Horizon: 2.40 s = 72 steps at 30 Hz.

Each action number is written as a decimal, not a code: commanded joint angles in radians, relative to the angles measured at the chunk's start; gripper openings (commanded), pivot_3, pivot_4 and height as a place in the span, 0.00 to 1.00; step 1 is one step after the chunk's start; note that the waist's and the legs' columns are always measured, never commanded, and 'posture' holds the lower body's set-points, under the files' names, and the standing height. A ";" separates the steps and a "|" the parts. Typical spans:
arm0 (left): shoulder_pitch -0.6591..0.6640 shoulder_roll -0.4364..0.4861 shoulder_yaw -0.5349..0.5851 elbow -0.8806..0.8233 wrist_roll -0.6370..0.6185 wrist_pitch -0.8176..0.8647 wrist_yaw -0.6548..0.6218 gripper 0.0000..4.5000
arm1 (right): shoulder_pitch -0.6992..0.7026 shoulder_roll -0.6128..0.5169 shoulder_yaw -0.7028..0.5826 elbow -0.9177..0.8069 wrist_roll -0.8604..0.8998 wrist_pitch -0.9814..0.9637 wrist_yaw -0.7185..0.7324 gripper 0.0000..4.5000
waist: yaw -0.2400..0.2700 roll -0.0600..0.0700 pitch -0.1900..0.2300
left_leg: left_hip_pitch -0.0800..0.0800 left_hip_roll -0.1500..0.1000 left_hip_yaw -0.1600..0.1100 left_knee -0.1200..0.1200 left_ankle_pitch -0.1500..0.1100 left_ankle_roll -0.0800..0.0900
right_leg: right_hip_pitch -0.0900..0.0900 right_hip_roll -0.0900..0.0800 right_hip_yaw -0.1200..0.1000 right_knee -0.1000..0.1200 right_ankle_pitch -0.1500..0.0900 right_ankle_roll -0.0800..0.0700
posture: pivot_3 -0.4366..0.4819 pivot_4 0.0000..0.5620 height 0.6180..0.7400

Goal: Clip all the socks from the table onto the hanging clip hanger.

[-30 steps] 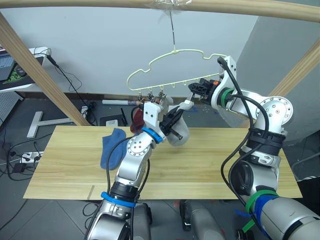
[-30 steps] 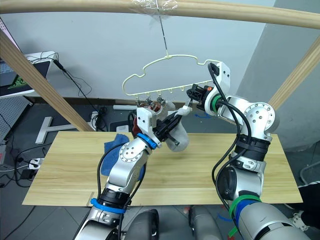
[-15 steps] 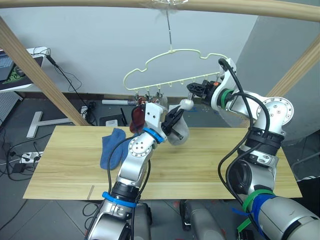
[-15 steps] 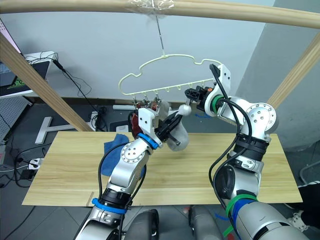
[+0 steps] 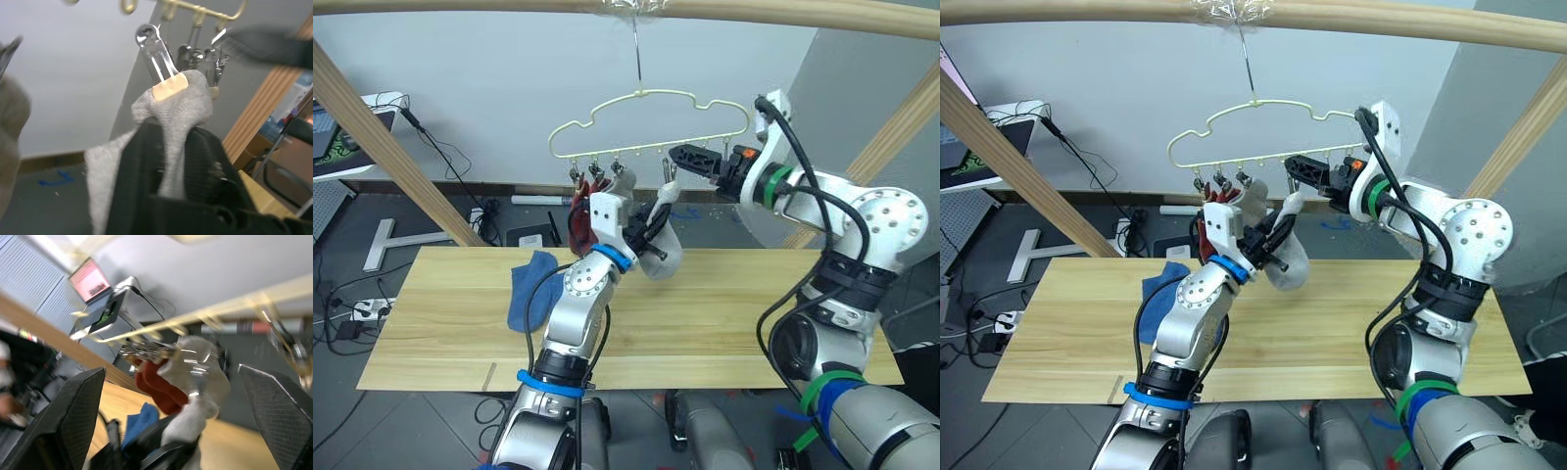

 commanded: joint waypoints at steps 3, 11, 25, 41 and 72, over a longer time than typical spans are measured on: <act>0.031 0.075 0.018 -0.083 -0.067 0.071 -0.080 0.65 | 0.251 -0.110 0.217 -0.201 -0.096 -0.189 0.064 1.00 | -0.001 0.000 0.000 | 0.000 0.000 -0.001 0.000 0.000 0.000 | 0.000 0.000 0.000 0.000 0.000 0.000 | 0.37 0.43 1.00; 0.126 0.264 0.062 -0.309 -0.156 0.219 -0.170 1.00 | 0.436 -0.176 0.455 -0.189 -0.409 -0.690 0.099 0.88 | -0.026 0.000 0.000 | 0.002 0.001 0.000 0.003 0.000 0.000 | 0.000 0.001 0.001 0.003 0.000 0.000 | 0.40 0.42 1.00; 0.101 0.374 0.159 -0.480 -0.248 0.330 -0.144 1.00 | 0.402 -0.022 0.497 -0.037 -0.589 -0.896 0.036 0.27 | 0.002 0.000 0.000 | 0.001 0.000 -0.002 0.006 0.000 0.000 | 0.000 0.000 0.003 0.004 0.000 0.000 | 0.46 0.44 1.00; 0.069 0.398 0.158 -0.507 -0.273 0.356 -0.144 1.00 | 0.275 0.078 0.440 0.289 -0.677 -1.066 -0.008 0.27 | 0.011 0.001 0.001 | 0.001 0.000 -0.001 0.007 0.000 0.000 | 0.000 0.000 0.002 0.005 0.000 0.000 | 0.49 0.47 1.00; 0.060 0.409 0.158 -0.505 -0.272 0.350 -0.138 1.00 | 0.212 0.110 0.410 0.387 -0.679 -1.145 -0.009 0.55 | 0.023 0.002 0.001 | 0.001 0.000 -0.001 0.006 0.000 0.000 | 0.000 0.000 0.002 0.005 0.000 0.000 | 0.50 0.47 1.00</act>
